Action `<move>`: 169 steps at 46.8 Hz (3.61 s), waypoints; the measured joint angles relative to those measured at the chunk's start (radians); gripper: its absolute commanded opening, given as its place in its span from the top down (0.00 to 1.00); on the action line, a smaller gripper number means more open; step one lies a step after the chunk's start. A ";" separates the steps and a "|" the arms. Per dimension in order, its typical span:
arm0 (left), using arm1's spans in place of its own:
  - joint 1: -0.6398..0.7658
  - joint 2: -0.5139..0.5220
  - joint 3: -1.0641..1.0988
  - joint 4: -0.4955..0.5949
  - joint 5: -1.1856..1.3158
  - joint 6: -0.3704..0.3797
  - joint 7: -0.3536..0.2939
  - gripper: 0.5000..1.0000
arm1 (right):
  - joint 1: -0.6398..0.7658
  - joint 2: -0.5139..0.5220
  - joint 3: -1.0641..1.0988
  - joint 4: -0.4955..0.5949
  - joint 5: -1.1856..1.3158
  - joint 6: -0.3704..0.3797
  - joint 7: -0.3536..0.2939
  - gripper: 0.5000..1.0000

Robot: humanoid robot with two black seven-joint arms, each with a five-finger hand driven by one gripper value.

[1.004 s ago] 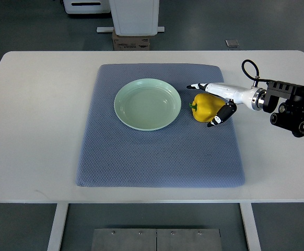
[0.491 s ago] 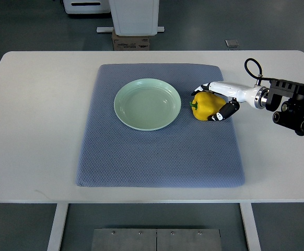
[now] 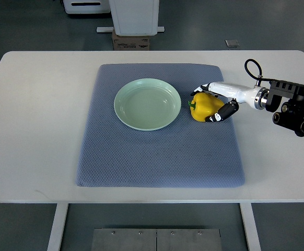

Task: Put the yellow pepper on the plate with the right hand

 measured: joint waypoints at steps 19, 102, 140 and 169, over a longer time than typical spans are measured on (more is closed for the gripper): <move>0.000 0.000 0.000 0.000 0.000 0.000 -0.001 0.00 | 0.037 -0.009 0.016 0.005 0.023 -0.018 0.000 1.00; 0.000 0.000 0.000 0.000 0.000 0.000 -0.001 0.00 | -0.016 0.258 0.216 -0.062 0.145 -0.013 -0.020 0.03; 0.000 0.000 0.000 0.000 0.000 0.000 0.000 0.00 | -0.173 0.257 0.511 -0.159 0.155 -0.016 -0.019 0.00; 0.000 0.000 0.000 0.000 0.000 0.000 0.000 0.00 | -0.264 0.217 0.934 -0.208 0.265 -0.018 -0.020 0.00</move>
